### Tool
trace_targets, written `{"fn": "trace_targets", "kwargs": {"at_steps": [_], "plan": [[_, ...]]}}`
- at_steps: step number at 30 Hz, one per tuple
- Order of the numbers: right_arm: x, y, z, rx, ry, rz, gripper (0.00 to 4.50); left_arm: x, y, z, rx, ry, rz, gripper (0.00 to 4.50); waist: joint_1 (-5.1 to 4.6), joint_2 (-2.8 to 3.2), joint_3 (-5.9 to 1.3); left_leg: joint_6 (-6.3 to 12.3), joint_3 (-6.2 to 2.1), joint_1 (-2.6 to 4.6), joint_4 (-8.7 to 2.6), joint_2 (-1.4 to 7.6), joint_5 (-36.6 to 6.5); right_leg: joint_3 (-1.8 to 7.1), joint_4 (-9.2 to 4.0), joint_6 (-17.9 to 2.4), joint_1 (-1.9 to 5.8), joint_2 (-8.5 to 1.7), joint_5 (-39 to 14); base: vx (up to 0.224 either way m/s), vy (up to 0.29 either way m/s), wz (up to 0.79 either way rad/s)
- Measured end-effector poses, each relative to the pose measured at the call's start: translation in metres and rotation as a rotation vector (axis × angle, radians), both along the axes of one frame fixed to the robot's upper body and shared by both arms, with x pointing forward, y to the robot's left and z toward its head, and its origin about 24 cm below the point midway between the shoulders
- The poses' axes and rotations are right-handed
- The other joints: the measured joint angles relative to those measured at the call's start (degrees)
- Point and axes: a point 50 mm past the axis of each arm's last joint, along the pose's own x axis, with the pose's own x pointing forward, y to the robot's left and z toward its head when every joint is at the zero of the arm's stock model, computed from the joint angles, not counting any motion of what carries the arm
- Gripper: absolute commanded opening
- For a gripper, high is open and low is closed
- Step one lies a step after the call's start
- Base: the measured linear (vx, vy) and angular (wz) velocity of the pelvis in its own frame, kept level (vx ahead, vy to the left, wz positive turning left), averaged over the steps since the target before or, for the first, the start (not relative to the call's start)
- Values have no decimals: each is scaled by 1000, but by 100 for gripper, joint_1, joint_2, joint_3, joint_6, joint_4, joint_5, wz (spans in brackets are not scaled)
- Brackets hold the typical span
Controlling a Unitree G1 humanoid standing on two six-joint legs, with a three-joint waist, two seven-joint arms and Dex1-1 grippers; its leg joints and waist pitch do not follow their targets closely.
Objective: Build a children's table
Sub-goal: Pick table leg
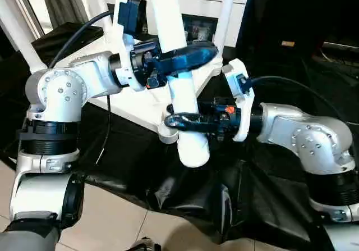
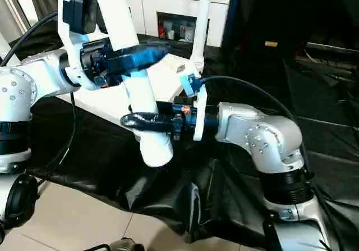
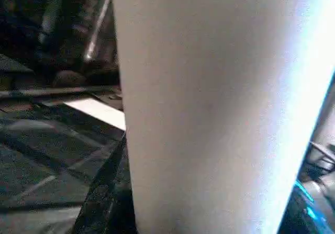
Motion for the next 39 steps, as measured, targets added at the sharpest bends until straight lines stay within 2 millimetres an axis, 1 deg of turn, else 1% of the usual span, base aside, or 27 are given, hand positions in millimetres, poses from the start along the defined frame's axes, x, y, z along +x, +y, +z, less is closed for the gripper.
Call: {"fn": "trace_targets", "kwargs": {"at_steps": [1,2,3,4,6,7,8,10,13,18,20,22,25,26,27,29,30,32,34,36,39], "plan": [[2,1,0,0,-17,-27,188,2,0,-1,-6,9,29,173,-5,2,-1,0,0,0,0,0,0,1,0,0,0,0,0,0,0,0],[5,1,0,1,-35,-65,188,7,1,-3,-26,37,69,228,-10,4,-3,-2,0,1,0,0,1,0,1,-1,1,0,1,0,0,0],[7,2,0,5,-43,-92,188,11,2,-5,-42,62,101,228,-13,3,-3,-4,0,1,0,0,2,-1,1,-1,1,0,2,0,0,0],[10,2,-1,-1,-53,-130,187,15,3,-7,-46,84,144,241,-9,2,-3,-4,0,1,0,0,3,-1,2,-1,1,0,4,0,0,0],[14,5,-7,-13,-51,-199,186,21,2,-10,-26,95,211,242,-10,1,-4,-5,0,-1,0,1,4,-2,1,1,0,0,5,0,0,0],[14,5,-11,-19,-49,-214,186,22,2,-11,-15,89,227,253,-9,1,-4,-5,0,-1,0,1,3,-1,-1,1,1,0,5,0,0,0],[14,5,-14,-26,-45,-218,186,23,4,-11,-4,87,244,279,-9,2,-4,-5,0,-5,0,1,3,-2,-3,1,-1,0,5,0,0,0],[15,6,-17,-42,-44,-230,185,25,5,-10,1,87,259,283,-12,2,-4,-5,0,-5,0,1,3,-2,-2,1,-2,0,5,0,0,0],[17,6,-18,-49,-60,-255,185,30,6,0,-11,73,292,283,-6,2,-4,-4,0,-4,0,1,3,-2,-2,1,-2,0,5,0,0,0],[21,8,-24,-65,-84,-341,185,43,9,14,-34,68,463,283,-14,7,-5,-5,-1,-1,0,1,3,-3,0,1,2,0,7,0,0,0],[23,12,-28,-76,-111,-414,185,50,10,14,-45,107,559,283,-20,8,-4,-6,-1,-1,0,2,4,-2,0,0,0,0,9,0,0,0],[25,14,-30,-104,-143,-464,185,54,9,12,-55,146,605,283,-22,8,-4,-6,-1,-2,0,1,4,-2,-1,1,1,0,9,0,0,0],[31,19,-33,-172,-251,-578,185,58,8,9,-86,195,655,283,-25,8,-4,-7,-1,-5,0,1,4,-3,-2,1,-2,0,9,0,0,0],[32,21,-34,-183,-278,-611,185,59,7,8,-94,204,669,254,-27,9,-4,-7,-1,-5,0,2,4,-3,-2,1,-3,0,9,0,0,0],[33,23,-34,-185,-293,-631,185,59,6,8,-101,211,677,254,-28,9,-4,-7,-1,-6,0,2,4,-3,-2,1,-3,0,9,0,0,0],[34,24,-34,-194,-308,-657,185,59,4,8,-110,219,682,234,-27,9,-4,-5,-1,-6,0,2,3,-3,-2,1,-3,0,9,0,0,0],[34,25,-35,-192,-314,-666,185,60,2,9,-111,223,686,234,-27,10,-3,-5,-1,-6,0,2,3,-3,-2,1,-3,0,9,0,0,0],[35,27,-36,-192,-320,-686,185,60,2,9,-107,228,701,205,-30,11,-2,-5,-1,-5,0,2,3,-3,-2,1,-2,0,10,0,0,0],[35,29,-36,-191,-325,-694,185,61,3,10,-102,228,716,204,-32,14,-2,-5,-1,-4,0,2,3,-3,-1,0,-2,0,10,0,0,0],[36,30,-37,-190,-329,-701,185,61,3,10,-102,230,719,184,-32,15,-2,-5,-1,-3,0,2,3,-3,-1,0,-2,0,10,0,0,0],[36,31,-37,-189,-340,-708,185,61,4,10,-100,228,724,174,-33,16,-1,-5,-1,-4,0,2,3,-3,-1,0,-2,0,10,0,0,0]]}}
